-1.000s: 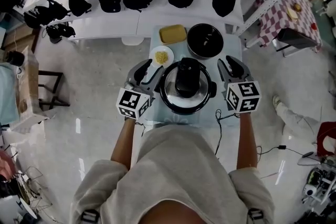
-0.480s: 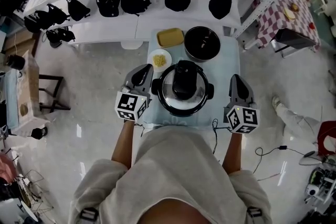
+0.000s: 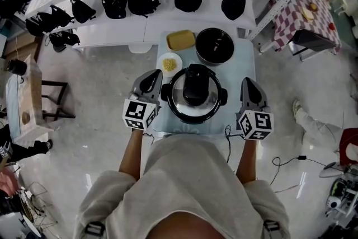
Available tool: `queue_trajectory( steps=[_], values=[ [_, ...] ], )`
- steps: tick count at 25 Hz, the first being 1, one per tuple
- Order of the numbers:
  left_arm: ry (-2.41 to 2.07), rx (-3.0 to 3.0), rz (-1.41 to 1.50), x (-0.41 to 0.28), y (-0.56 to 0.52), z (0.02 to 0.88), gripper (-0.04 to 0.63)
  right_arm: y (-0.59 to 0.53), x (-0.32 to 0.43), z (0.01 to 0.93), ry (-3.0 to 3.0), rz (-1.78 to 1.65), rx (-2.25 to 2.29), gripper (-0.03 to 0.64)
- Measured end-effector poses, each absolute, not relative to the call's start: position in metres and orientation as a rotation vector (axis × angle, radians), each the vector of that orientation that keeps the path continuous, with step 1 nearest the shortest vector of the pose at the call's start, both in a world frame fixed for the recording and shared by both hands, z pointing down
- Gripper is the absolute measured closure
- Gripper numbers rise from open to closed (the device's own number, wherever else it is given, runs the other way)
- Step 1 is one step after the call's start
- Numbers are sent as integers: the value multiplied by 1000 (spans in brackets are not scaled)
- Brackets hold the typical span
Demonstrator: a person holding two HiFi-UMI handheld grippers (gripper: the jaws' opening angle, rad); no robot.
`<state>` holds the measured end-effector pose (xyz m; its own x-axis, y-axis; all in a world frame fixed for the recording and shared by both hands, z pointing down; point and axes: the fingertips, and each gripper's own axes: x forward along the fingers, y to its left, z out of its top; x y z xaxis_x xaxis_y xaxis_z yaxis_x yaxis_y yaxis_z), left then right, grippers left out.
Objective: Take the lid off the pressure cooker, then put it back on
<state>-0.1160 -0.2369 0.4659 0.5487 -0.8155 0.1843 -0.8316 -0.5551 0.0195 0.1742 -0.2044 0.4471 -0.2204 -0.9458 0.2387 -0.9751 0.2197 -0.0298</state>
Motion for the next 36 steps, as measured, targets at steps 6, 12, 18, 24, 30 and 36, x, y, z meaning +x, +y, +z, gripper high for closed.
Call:
queue_trajectory(
  steps=[6, 12, 18, 24, 30, 36],
  values=[
    [-1433, 2669, 232, -118, -236, 464, 584, -205, 172, 448, -2315, 260, 1833, 615],
    [-1424, 2679, 236, -113, -236, 462, 584, -205, 171, 453, -2304, 263, 1816, 617],
    [-1422, 2683, 237, -109, -237, 462, 584, -205, 172, 455, -2303, 263, 1812, 617],
    [-1418, 2684, 232, -107, -238, 462, 585, -205, 172, 457, -2298, 263, 1807, 617],
    [-1419, 2682, 234, -108, -239, 462, 584, -205, 169, 459, -2295, 267, 1797, 617],
    [-1417, 2683, 236, -107, -241, 463, 584, -207, 168, 462, -2294, 268, 1787, 617]
  ],
)
